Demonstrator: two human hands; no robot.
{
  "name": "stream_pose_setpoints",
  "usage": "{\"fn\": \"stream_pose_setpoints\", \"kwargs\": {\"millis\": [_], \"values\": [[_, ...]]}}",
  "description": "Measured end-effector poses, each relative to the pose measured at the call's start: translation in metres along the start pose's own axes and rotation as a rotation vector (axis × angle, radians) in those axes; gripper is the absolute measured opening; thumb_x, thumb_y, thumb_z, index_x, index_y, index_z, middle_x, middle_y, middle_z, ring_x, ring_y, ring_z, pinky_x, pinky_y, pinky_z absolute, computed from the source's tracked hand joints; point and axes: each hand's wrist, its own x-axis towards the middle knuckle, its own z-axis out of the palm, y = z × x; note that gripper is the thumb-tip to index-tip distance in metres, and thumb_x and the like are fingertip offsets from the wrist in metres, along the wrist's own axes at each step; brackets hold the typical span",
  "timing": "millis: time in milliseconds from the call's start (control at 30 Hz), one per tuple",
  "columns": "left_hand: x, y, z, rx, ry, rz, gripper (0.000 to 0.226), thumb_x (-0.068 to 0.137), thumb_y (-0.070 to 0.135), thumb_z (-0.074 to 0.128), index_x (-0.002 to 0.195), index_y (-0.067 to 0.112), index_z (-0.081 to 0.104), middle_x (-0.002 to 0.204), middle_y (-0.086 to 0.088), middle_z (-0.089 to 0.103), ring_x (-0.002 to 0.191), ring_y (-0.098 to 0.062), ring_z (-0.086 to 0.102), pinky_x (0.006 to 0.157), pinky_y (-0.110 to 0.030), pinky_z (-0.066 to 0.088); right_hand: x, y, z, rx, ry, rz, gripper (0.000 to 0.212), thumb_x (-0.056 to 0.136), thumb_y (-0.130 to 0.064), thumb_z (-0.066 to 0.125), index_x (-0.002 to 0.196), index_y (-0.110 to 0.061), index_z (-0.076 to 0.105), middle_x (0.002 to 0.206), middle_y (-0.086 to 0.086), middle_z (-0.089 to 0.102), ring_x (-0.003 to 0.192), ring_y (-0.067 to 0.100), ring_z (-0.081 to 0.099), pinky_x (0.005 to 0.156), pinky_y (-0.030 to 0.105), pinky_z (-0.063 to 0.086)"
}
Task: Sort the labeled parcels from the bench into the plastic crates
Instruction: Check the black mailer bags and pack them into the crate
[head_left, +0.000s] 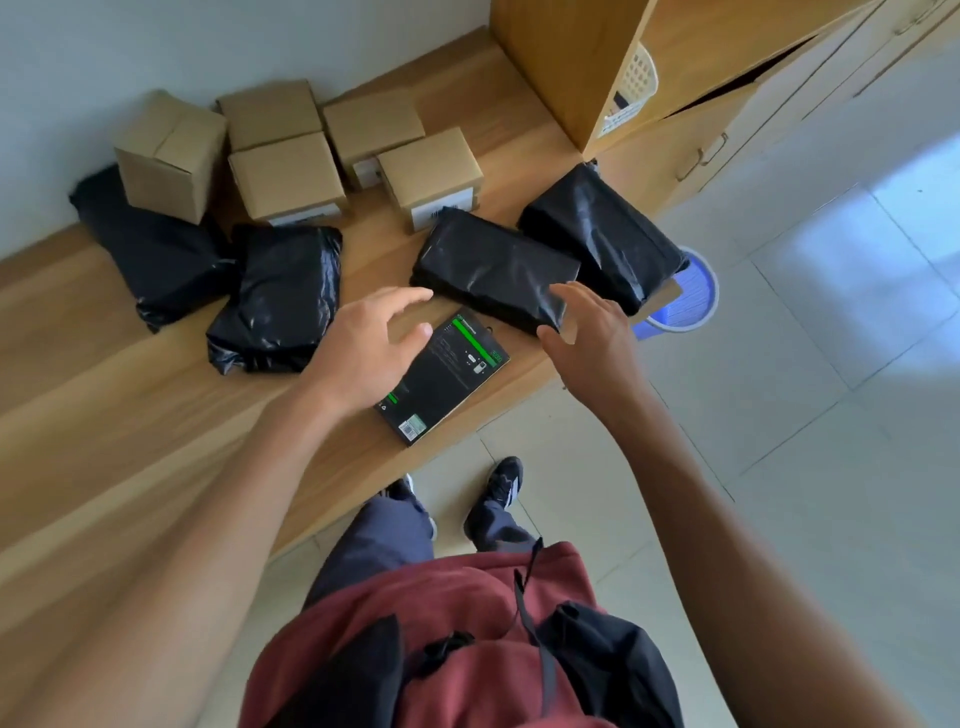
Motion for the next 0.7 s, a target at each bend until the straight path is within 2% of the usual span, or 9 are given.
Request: {"fn": "stream_pose_setpoints", "kwargs": {"millis": [167, 233, 333, 467, 567, 700], "values": [[0.03, -0.007, 0.024, 0.003, 0.003, -0.071, 0.042, 0.102, 0.025, 0.061, 0.144, 0.023, 0.06, 0.15, 0.007, 0.055, 0.135, -0.012, 0.052, 0.116, -0.035, 0.041, 0.036, 0.018, 0.016, -0.052, -0.075, -0.005, 0.051, 0.097, -0.017, 0.069, 0.146, -0.008, 0.056, 0.143, 0.008, 0.06, 0.131, 0.036, 0.054, 0.104, 0.045, 0.048], [0.044, -0.008, 0.034, -0.002, -0.013, -0.097, 0.043, 0.103, 0.024, 0.06, 0.146, 0.022, 0.058, 0.151, 0.004, 0.053, 0.137, -0.015, 0.05, 0.116, -0.029, 0.038, 0.05, 0.026, 0.024, -0.066, -0.09, 0.019, 0.055, 0.096, -0.018, 0.07, 0.148, -0.01, 0.054, 0.149, 0.007, 0.056, 0.134, 0.037, 0.052, 0.105, 0.048, 0.048], [0.061, -0.009, 0.048, 0.009, -0.048, -0.164, 0.044, 0.104, 0.027, 0.058, 0.147, 0.025, 0.055, 0.145, 0.005, 0.056, 0.132, -0.013, 0.053, 0.1, -0.019, 0.036, 0.072, 0.034, 0.036, -0.146, -0.124, 0.028, 0.058, 0.098, -0.022, 0.067, 0.152, -0.013, 0.048, 0.155, 0.002, 0.048, 0.138, 0.035, 0.046, 0.107, 0.05, 0.045], [0.077, -0.005, 0.078, -0.135, -0.1, -0.214, 0.045, 0.101, 0.026, 0.061, 0.146, 0.024, 0.057, 0.142, 0.001, 0.061, 0.128, -0.016, 0.058, 0.107, -0.036, 0.048, 0.103, 0.038, 0.049, -0.272, -0.182, 0.014, 0.061, 0.098, -0.022, 0.063, 0.155, -0.016, 0.043, 0.16, 0.004, 0.04, 0.143, 0.035, 0.038, 0.107, 0.052, 0.044], [0.089, -0.003, 0.094, -0.14, -0.133, -0.23, 0.046, 0.101, 0.028, 0.063, 0.146, 0.023, 0.058, 0.144, -0.001, 0.062, 0.13, -0.02, 0.056, 0.109, -0.036, 0.046, 0.131, 0.034, 0.055, -0.339, -0.186, -0.036, 0.06, 0.097, -0.02, 0.062, 0.154, -0.017, 0.043, 0.159, 0.007, 0.039, 0.142, 0.036, 0.038, 0.102, 0.053, 0.047], [0.104, -0.006, 0.105, -0.082, -0.118, -0.27, 0.047, 0.099, 0.036, 0.063, 0.145, 0.026, 0.058, 0.134, -0.004, 0.067, 0.127, -0.027, 0.057, 0.111, -0.049, 0.043, 0.154, 0.032, 0.059, -0.354, -0.195, -0.04, 0.061, 0.097, -0.022, 0.06, 0.155, -0.018, 0.041, 0.159, 0.005, 0.04, 0.145, 0.035, 0.036, 0.108, 0.054, 0.038]]}}
